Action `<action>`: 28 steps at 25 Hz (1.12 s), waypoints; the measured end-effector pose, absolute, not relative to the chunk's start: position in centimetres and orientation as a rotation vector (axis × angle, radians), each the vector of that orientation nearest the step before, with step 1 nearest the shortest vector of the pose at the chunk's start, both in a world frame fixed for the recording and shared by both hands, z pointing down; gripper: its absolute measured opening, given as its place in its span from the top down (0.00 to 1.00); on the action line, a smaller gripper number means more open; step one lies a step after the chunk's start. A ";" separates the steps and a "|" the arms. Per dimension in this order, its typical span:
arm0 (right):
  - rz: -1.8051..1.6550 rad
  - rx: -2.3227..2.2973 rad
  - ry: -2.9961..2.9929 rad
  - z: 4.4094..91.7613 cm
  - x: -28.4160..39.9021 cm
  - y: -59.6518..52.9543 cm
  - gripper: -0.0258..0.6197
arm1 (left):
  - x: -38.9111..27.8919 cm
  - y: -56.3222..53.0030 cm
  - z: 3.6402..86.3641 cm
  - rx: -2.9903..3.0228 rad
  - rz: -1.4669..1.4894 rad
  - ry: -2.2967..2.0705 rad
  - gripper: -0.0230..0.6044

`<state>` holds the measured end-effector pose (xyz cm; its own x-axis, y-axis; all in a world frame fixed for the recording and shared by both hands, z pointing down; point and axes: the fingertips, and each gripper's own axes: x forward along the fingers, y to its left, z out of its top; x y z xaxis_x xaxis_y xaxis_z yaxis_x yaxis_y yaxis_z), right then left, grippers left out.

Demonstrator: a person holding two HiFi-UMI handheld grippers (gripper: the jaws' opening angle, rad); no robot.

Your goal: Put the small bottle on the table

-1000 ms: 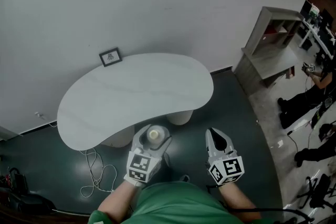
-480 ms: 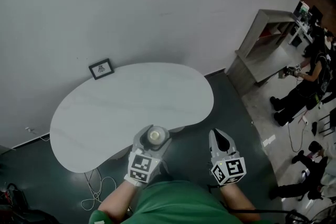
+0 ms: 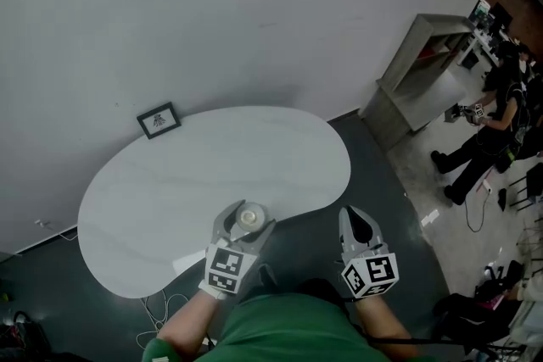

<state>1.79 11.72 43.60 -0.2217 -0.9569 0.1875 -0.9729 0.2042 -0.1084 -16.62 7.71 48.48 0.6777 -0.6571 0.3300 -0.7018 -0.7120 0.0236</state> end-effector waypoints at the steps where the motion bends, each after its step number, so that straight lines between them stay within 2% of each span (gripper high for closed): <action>1: 0.314 1.905 -2.373 43.8 1.6 11.6 0.96 | -16.8 7.5 48.7 2.735 0.453 -1.115 0.42; 15: 0.332 1.863 -2.390 45.0 2.4 7.5 0.96 | -15.5 3.7 49.4 2.721 0.462 -1.137 0.42; 28: 0.355 1.709 -2.493 45.3 8.5 -1.9 0.96 | -9.3 -4.5 49.0 2.647 0.472 -1.288 0.42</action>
<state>8.50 -1.86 45.28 -0.3658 -0.9064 0.2114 -0.9293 0.3435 -0.1354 -9.32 -4.50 48.98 0.5791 -0.7370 0.3484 -0.7876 -0.6162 0.0056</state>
